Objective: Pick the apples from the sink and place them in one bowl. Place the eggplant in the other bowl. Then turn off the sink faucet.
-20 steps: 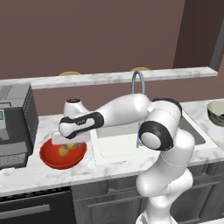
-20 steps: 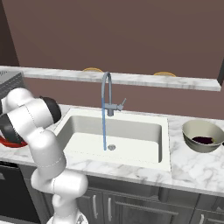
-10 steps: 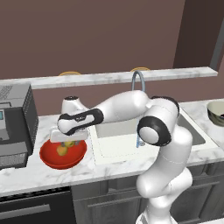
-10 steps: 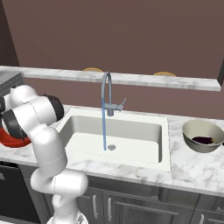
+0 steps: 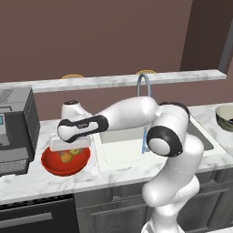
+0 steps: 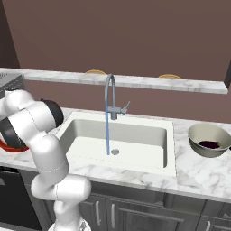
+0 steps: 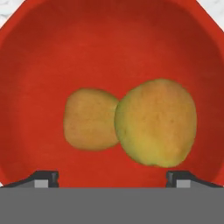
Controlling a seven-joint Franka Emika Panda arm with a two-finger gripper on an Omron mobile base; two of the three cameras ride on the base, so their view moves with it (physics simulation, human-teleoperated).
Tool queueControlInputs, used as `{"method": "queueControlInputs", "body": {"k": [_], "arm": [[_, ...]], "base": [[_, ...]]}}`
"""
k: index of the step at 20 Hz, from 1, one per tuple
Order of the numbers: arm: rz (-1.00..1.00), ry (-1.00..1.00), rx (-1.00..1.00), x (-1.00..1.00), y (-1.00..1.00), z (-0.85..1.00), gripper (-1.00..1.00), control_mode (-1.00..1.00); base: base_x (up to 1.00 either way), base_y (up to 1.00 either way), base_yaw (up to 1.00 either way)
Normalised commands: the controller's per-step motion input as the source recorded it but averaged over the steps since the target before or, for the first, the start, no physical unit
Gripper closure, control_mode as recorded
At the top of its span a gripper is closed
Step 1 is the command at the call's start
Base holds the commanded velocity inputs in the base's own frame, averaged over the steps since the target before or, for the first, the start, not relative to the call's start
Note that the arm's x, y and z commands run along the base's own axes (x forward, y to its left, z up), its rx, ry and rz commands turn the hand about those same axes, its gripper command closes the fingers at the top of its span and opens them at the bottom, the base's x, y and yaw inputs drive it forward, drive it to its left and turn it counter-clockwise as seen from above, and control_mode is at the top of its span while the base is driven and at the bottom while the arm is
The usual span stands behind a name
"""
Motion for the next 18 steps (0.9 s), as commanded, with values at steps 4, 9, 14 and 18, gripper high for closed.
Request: {"method": "queueControlInputs", "body": {"k": [4,9,14,18], "arm": [[0.0,0.0,0.0,-0.26,0.0,0.29,-1.0,-1.0],[0.0,0.0,0.0,-0.21,-0.01,0.44,-1.0,-1.0],[0.0,0.0,0.01,-0.3,-0.06,0.5,-1.0,-1.0],[0.0,-0.06,0.01,-0.44,-0.2,0.47,-1.0,-1.0]], "base": [[0.0,0.0,0.0],[0.0,0.0,0.0],[0.0,0.0,0.0],[0.0,0.0,0.0]]}}
